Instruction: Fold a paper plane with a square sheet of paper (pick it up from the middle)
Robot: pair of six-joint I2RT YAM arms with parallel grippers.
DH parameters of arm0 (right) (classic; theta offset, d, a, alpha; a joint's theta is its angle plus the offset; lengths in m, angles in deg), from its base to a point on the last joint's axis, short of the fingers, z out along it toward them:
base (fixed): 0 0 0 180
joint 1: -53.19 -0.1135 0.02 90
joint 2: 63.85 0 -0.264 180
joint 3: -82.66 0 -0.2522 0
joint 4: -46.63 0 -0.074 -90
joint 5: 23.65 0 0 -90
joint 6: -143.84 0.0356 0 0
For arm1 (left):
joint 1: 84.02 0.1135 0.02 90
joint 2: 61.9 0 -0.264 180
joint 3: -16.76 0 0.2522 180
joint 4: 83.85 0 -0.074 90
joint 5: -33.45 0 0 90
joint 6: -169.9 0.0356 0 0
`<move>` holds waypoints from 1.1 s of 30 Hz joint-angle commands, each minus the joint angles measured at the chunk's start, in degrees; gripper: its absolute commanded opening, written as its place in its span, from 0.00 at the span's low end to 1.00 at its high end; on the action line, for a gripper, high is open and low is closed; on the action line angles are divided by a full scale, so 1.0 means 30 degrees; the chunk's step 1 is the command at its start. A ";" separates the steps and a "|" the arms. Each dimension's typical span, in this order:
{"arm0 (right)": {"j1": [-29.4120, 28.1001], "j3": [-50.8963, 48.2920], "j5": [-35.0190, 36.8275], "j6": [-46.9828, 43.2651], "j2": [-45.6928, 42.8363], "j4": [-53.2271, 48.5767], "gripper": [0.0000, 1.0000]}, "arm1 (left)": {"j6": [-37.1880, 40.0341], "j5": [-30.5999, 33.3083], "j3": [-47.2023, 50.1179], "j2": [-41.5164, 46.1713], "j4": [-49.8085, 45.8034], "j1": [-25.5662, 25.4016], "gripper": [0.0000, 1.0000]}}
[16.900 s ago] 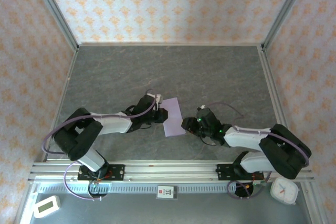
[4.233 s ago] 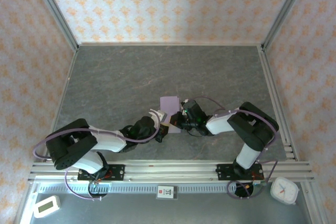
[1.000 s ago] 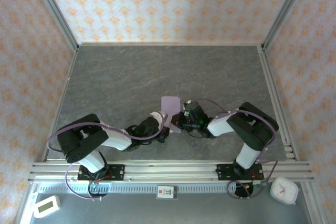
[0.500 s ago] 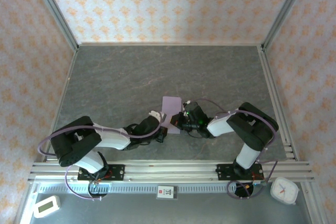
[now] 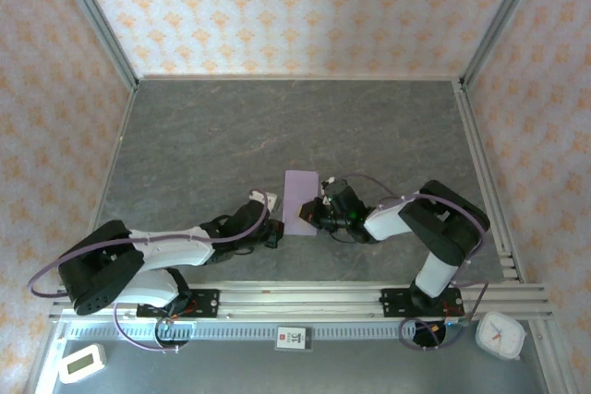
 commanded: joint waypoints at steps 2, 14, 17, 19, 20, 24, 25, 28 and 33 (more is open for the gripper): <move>0.0124 -0.0641 0.0951 -0.0073 0.0102 -0.2108 0.00 | 0.0401 -0.0815 -0.1647 0.0028 0.0429 0.0934 0.00; 0.0124 -0.0671 0.0906 0.0018 0.0044 -0.1914 0.00 | 0.2369 -0.1205 -0.4327 -0.4962 0.1879 0.2201 0.00; 0.0117 -0.0663 0.0864 0.0045 -0.0011 -0.1917 0.00 | 0.2570 -0.1089 -0.4460 -0.5781 0.2142 0.2445 0.00; 0.0124 -0.0616 0.0769 0.0044 -0.0128 -0.1917 0.00 | 0.2656 -0.0979 -0.4475 -0.6264 0.2347 0.2540 0.00; 0.0124 -0.0519 0.0675 0.0031 -0.0226 -0.1926 0.00 | 0.2664 -0.0951 -0.4516 -0.6531 0.2503 0.2584 0.00; 0.0168 0.0333 0.0061 -0.0621 -0.1046 -0.2779 0.00 | 0.2692 -0.0942 -0.4604 -0.7405 0.2898 0.2649 0.00; 0.0183 0.0570 -0.0030 -0.0859 -0.1513 -0.3113 0.00 | 0.2696 -0.0949 -0.4592 -0.7602 0.2969 0.2636 0.00; 0.0282 0.1055 0.0370 -0.1578 -0.3171 -0.4736 0.12 | 0.2737 -0.0937 -0.4471 -0.7796 0.3107 0.2658 0.00; 0.0715 0.0311 0.1824 -0.2124 -0.5565 -0.6764 0.38 | 0.2729 -0.0837 -0.4099 -0.7847 0.3430 0.2666 0.00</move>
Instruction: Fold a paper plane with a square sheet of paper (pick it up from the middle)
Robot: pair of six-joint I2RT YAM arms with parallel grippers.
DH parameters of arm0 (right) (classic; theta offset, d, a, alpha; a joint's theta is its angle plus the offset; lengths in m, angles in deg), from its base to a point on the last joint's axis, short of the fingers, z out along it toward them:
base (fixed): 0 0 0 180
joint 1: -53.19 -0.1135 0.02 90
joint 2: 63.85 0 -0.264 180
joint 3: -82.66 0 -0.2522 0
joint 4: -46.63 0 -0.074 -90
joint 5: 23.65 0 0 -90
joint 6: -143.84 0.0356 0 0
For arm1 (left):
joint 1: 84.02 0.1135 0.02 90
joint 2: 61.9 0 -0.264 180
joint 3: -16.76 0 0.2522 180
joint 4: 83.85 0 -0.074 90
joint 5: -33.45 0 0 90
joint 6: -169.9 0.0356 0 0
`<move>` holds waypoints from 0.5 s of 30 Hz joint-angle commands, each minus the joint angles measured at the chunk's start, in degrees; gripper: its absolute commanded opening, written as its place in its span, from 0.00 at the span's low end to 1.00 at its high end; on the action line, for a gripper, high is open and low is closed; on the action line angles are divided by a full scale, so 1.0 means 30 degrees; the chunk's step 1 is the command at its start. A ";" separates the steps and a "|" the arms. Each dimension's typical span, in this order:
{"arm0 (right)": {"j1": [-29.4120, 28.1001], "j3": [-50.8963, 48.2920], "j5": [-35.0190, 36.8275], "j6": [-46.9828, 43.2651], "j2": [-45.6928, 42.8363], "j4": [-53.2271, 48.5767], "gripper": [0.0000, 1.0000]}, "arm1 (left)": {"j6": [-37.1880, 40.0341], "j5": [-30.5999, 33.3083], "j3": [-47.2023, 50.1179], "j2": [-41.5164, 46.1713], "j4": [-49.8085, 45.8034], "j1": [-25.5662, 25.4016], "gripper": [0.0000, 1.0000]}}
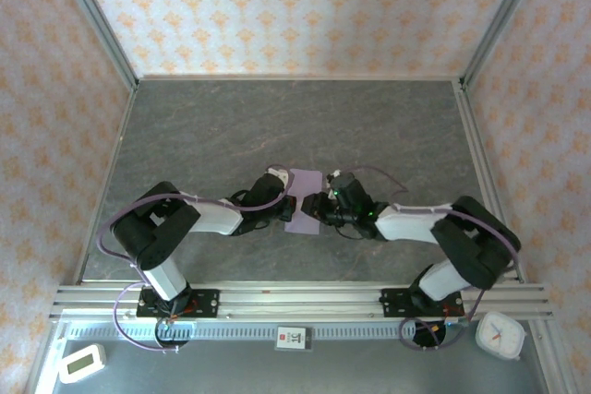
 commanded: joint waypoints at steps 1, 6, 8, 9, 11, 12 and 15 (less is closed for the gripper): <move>0.0422 -0.0551 0.1458 -0.0605 -0.1383 -0.1970 0.41 | 0.0258 0.0231 0.0319 -0.0371 0.0488 0.0182 0.00; 0.0665 -0.2335 0.1714 -0.0010 -0.1802 -0.1082 0.47 | 0.0150 0.0224 0.0723 -0.0491 0.1000 0.0317 0.00; 0.0654 -0.2615 0.1478 0.0164 -0.1442 -0.0640 0.47 | 0.0162 0.0157 0.0781 -0.0585 0.1059 0.0407 0.00; 0.0646 -0.2745 0.1320 0.0272 -0.1320 -0.0358 0.47 | 0.0169 0.0151 0.0813 -0.0588 0.1081 0.0437 0.00; 0.0588 -0.3002 0.1153 0.0594 -0.1124 0.0209 0.47 | 0.0158 0.0115 0.0856 -0.0517 0.1177 0.0467 0.00; 0.0533 -0.3018 0.1092 0.0668 -0.1025 0.0349 0.47 | 0.0163 0.0115 0.0864 -0.0458 0.1225 0.0497 0.00; 0.0319 -0.2781 0.0912 0.0841 -0.0574 0.0713 0.47 | 0.0235 -0.0026 0.0866 -0.0354 0.1259 0.0511 0.00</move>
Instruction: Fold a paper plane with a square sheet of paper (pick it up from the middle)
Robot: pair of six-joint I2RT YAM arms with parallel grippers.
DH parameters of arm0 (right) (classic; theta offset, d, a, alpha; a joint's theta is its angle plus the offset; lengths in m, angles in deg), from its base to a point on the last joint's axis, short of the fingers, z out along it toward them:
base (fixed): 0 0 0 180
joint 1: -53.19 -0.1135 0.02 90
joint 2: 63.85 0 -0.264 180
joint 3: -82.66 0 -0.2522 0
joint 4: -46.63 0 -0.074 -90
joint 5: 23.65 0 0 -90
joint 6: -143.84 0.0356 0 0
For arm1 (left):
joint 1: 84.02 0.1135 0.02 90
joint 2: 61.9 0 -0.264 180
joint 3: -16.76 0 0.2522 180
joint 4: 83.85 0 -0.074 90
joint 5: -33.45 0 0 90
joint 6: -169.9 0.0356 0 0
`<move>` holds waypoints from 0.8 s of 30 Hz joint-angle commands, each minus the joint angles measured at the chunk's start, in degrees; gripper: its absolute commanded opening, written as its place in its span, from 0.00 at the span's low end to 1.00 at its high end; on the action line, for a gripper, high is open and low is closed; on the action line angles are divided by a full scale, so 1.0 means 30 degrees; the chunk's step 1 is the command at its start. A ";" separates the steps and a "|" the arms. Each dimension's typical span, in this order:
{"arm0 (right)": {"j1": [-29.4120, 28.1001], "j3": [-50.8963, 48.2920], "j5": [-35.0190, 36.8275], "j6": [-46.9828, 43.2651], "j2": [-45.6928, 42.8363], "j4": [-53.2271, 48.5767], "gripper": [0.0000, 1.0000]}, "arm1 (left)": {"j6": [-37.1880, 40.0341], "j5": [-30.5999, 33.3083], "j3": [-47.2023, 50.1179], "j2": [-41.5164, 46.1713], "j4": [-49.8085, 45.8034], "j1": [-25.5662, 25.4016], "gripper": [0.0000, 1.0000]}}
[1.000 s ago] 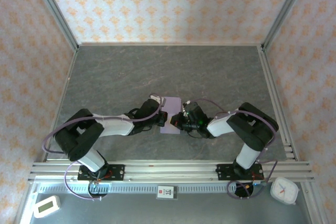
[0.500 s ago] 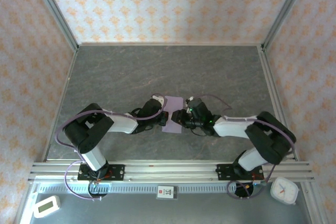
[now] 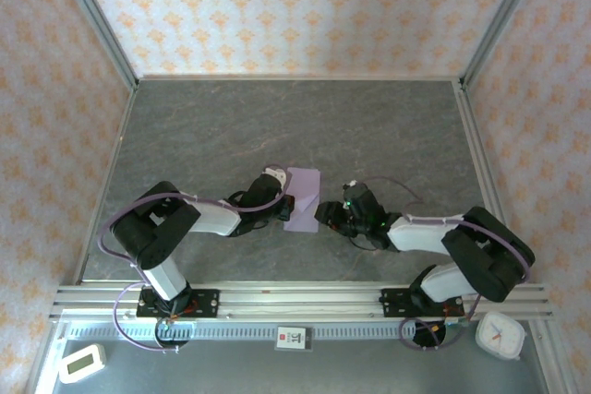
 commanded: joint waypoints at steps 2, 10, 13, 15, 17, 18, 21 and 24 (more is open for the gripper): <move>-0.0501 0.0393 -0.0150 0.0513 0.1086 0.0757 0.46 | 0.0243 -0.0196 0.0321 -0.0253 0.0244 0.0242 0.00; -0.0991 0.2317 0.0301 0.0224 0.1788 0.0128 0.37 | 0.0244 -0.0612 0.0332 0.0136 0.0216 0.0244 0.00; -0.0963 0.2639 0.1496 -0.0180 0.1014 -0.0767 0.20 | 0.0329 -0.0697 0.0215 0.0179 0.0155 0.0241 0.00; -0.0904 0.2821 0.1726 -0.0338 0.0844 -0.0769 0.11 | 0.0282 -0.0756 0.0200 0.0160 0.0217 0.0243 0.00; -0.0907 0.3192 0.1555 -0.0501 0.1186 -0.0677 0.05 | 0.0313 -0.0783 0.0160 0.0105 0.0243 0.0241 0.00; -0.0903 0.3482 0.1403 -0.0650 0.1512 -0.0553 0.02 | 0.0343 -0.0774 0.0142 0.0077 0.0247 0.0243 0.00; -0.0903 0.4199 0.0947 -0.0745 0.2694 0.0243 0.00 | 0.0449 -0.0746 0.0086 0.0007 0.0098 0.0249 0.00; -0.0903 0.4877 0.0634 -0.0715 0.3869 0.0854 0.00 | 0.0465 -0.0666 0.0179 0.0001 0.0043 0.0256 0.00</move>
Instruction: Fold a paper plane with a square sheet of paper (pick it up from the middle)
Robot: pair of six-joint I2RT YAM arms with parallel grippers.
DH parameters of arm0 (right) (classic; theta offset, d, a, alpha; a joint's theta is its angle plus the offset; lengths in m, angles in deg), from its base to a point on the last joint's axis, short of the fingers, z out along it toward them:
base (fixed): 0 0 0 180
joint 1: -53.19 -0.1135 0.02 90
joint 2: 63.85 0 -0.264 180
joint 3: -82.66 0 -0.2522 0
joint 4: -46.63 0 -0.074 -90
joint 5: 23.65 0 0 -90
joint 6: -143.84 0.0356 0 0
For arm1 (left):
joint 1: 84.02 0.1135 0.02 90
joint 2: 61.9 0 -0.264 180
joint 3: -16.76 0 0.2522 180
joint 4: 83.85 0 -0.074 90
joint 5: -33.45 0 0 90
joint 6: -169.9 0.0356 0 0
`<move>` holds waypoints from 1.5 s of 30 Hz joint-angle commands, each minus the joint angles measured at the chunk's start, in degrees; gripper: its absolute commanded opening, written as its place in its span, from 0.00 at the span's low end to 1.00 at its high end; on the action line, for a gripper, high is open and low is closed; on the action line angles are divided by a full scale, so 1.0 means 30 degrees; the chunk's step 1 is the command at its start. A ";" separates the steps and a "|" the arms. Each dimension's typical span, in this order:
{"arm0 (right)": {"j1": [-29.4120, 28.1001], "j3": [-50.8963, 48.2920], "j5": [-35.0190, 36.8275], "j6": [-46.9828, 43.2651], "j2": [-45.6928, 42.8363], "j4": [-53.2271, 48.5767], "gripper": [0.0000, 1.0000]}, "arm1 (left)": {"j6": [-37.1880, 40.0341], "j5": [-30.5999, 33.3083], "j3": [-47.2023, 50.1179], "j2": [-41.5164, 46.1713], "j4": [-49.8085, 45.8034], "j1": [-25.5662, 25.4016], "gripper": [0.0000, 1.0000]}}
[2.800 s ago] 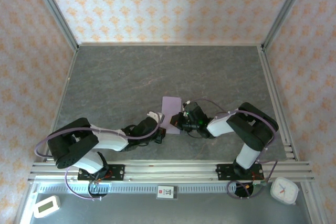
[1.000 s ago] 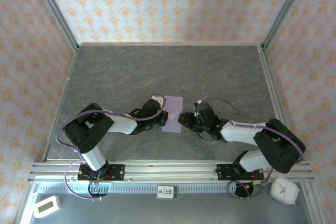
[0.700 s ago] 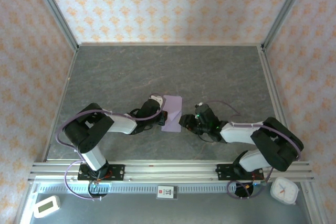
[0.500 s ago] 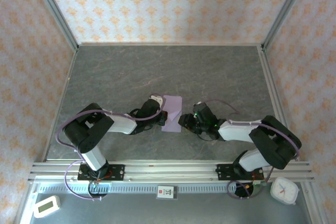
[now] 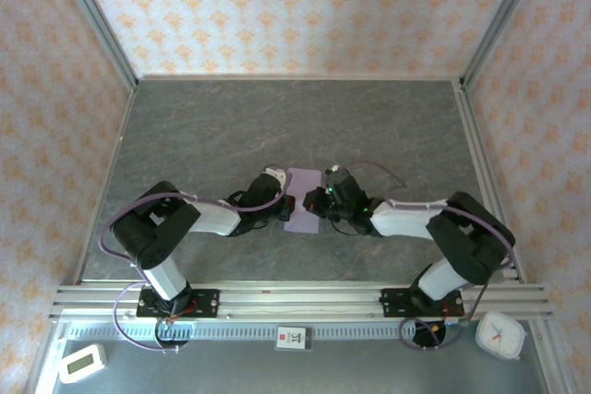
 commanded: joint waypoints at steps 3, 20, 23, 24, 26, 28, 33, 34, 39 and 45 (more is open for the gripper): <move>0.0044 0.0826 -0.0042 -0.0319 0.1762 0.1117 0.00 | 0.0409 -0.0122 0.0201 0.0073 -0.0049 0.0151 0.00; 0.1070 -0.1607 -0.0325 0.0322 0.2974 0.2636 0.00 | 0.0251 -0.0797 -0.0614 0.2882 -0.1581 0.0106 0.00; 0.1070 -0.1622 -0.0404 0.0406 0.2995 0.2612 0.00 | -0.0247 -0.1285 -0.0261 0.4176 -0.1694 -0.0139 0.00; 0.1070 -0.1599 -0.0420 0.0410 0.3018 0.2575 0.00 | -0.0346 -0.1283 -0.0141 0.4513 -0.1780 -0.0353 0.00; 0.1069 -0.1584 -0.0451 0.0438 0.3070 0.2587 0.00 | -0.0435 -0.1230 0.0068 0.4918 -0.1976 -0.0783 0.00; 0.1070 -0.1600 -0.0485 0.0466 0.3114 0.2557 0.00 | -0.0603 -0.1120 0.0394 0.5168 -0.1938 -0.1241 0.00; 0.1068 -0.1584 -0.0526 0.0620 0.3186 0.2443 0.00 | -0.1293 -0.0932 0.1498 0.4848 -0.0796 -0.1891 0.00; 0.1047 -0.1582 -0.0536 0.0669 0.3204 0.2424 0.00 | -0.1412 -0.0902 0.1694 0.4670 -0.0528 -0.1968 0.00; 0.1066 -0.1553 -0.0729 0.0805 0.3301 0.2487 0.00 | -0.1678 -0.0867 0.2258 0.3620 0.0700 -0.2221 0.00; 0.1070 -0.1663 -0.0764 0.0878 0.3327 0.2524 0.00 | -0.1422 -0.0650 0.1770 0.2926 0.0847 -0.2388 0.00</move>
